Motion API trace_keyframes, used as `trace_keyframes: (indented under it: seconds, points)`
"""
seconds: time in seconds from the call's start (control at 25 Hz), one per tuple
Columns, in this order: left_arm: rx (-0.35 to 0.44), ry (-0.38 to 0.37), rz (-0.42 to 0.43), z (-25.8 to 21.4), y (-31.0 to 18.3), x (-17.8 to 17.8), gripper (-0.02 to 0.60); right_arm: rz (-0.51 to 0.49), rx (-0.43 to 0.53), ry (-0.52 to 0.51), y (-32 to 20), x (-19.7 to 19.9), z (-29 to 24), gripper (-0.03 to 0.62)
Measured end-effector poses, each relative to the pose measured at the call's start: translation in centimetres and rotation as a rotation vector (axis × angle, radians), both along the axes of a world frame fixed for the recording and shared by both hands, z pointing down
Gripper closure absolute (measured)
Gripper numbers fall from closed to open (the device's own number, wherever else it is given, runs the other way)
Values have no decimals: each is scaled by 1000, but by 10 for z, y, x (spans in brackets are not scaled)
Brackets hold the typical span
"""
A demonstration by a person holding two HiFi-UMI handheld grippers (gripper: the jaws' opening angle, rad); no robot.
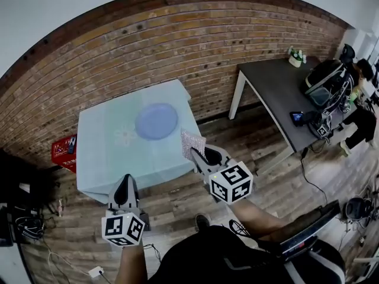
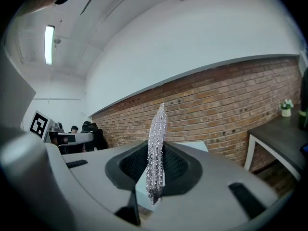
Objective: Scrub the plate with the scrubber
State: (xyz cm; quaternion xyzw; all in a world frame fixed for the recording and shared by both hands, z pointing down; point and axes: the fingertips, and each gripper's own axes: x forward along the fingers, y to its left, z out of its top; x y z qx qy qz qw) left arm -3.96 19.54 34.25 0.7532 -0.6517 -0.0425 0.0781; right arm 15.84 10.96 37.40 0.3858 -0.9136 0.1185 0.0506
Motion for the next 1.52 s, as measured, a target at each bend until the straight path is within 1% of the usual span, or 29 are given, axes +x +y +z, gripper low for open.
trace_keyframes:
  seconds: [0.16,0.28,0.48,0.72,1.08,1.32,1.52]
  points:
    - [-9,-11,0,4,-31,7,572,-17,-12,-1,-35,-2,7,520]
    - [-23,-3,2,10,-49,7,572,-28,-26,4,-56,-9,15,520]
    - [-39,-9,36,20,-81,-1,572,-13,-46,0,-89,-22,26,520]
    - [-45,-11,78,33,-126,-28,572,29,-53,27,-134,-45,39,519]
    - [-106,-11,148,60,-197,-66,572,100,-102,60,-201,-84,63,520]
    - [-139,14,169,80,-235,-98,572,139,-124,98,-237,-110,79,520]
    - [-170,27,205,97,-261,-114,572,173,-142,140,-264,-127,96,520]
